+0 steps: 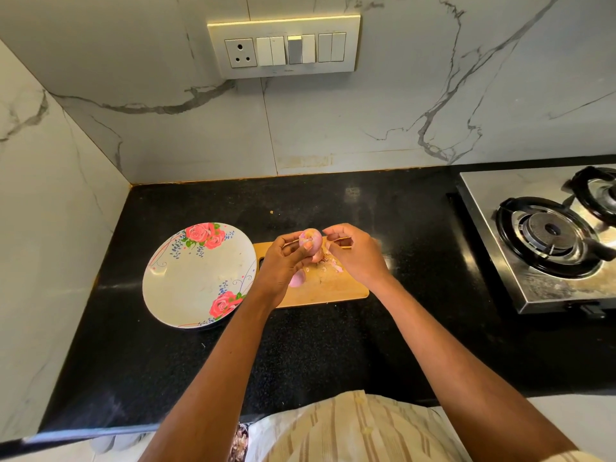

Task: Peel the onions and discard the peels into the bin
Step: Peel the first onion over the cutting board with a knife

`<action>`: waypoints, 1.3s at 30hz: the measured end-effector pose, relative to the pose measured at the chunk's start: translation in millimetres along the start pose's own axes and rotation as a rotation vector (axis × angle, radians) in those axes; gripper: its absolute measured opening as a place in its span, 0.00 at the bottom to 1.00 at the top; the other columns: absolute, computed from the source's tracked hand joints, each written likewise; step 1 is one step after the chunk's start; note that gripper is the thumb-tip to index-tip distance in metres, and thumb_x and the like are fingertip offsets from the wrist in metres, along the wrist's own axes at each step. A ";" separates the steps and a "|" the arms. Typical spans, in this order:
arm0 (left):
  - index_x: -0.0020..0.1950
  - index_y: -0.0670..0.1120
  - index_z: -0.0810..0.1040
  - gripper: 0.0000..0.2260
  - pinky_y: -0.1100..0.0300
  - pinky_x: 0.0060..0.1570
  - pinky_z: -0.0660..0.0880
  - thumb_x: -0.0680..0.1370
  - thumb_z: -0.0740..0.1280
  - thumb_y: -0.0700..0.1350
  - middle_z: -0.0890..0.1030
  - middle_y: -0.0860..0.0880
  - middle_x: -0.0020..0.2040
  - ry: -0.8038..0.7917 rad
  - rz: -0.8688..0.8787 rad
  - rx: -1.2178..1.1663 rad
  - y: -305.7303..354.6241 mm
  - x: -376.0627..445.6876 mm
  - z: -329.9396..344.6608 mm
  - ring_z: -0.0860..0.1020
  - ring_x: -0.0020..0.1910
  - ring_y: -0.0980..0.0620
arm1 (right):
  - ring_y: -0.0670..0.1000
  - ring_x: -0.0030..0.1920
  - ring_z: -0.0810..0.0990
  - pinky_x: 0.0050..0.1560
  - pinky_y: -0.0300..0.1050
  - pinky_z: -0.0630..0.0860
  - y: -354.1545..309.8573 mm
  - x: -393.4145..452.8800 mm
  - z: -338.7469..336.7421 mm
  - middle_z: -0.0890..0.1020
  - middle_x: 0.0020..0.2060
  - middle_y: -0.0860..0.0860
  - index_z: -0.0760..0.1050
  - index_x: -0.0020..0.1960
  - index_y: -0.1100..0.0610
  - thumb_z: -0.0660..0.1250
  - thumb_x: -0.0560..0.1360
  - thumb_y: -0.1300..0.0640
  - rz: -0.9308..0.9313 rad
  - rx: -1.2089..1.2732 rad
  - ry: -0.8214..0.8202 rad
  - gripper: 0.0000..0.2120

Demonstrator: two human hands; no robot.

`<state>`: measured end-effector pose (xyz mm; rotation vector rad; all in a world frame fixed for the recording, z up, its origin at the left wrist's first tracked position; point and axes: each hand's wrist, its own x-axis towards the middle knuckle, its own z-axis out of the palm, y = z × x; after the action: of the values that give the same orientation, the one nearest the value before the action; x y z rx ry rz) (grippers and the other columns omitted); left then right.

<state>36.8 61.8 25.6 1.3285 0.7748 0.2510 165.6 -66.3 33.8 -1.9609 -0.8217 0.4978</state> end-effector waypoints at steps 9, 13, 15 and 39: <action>0.64 0.54 0.73 0.22 0.62 0.55 0.77 0.72 0.74 0.56 0.80 0.53 0.63 0.003 0.003 0.049 3.0 -1.3 3.6 0.79 0.60 0.54 | 0.38 0.50 0.82 0.48 0.27 0.75 -3.4 -3.7 0.3 0.85 0.47 0.42 0.85 0.53 0.52 0.72 0.78 0.56 -0.118 0.002 0.092 0.05; 0.62 0.54 0.73 0.15 0.68 0.47 0.75 0.77 0.72 0.49 0.79 0.57 0.57 -0.003 -0.004 0.058 4.4 -2.3 5.0 0.79 0.55 0.59 | 0.42 0.47 0.82 0.48 0.30 0.77 -1.9 -2.6 1.7 0.85 0.47 0.46 0.84 0.53 0.55 0.72 0.78 0.57 -0.169 -0.091 0.116 0.05; 0.61 0.55 0.73 0.15 0.67 0.49 0.76 0.77 0.72 0.49 0.79 0.56 0.59 -0.004 -0.007 0.049 3.9 -3.8 5.0 0.79 0.57 0.58 | 0.43 0.47 0.82 0.47 0.32 0.78 -0.2 -1.4 2.9 0.84 0.47 0.47 0.83 0.53 0.55 0.71 0.79 0.57 -0.183 -0.139 0.114 0.05; 0.67 0.60 0.76 0.21 0.48 0.67 0.75 0.75 0.74 0.52 0.78 0.51 0.69 -0.033 0.056 0.065 2.8 -1.2 2.4 0.77 0.67 0.49 | 0.47 0.53 0.85 0.57 0.55 0.83 7.2 -4.4 7.8 0.87 0.51 0.45 0.85 0.58 0.51 0.71 0.79 0.59 0.034 0.203 0.029 0.09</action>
<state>38.1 59.9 28.8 1.4138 0.7234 0.2495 160.1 -67.4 23.8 -1.7931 -0.6923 0.5497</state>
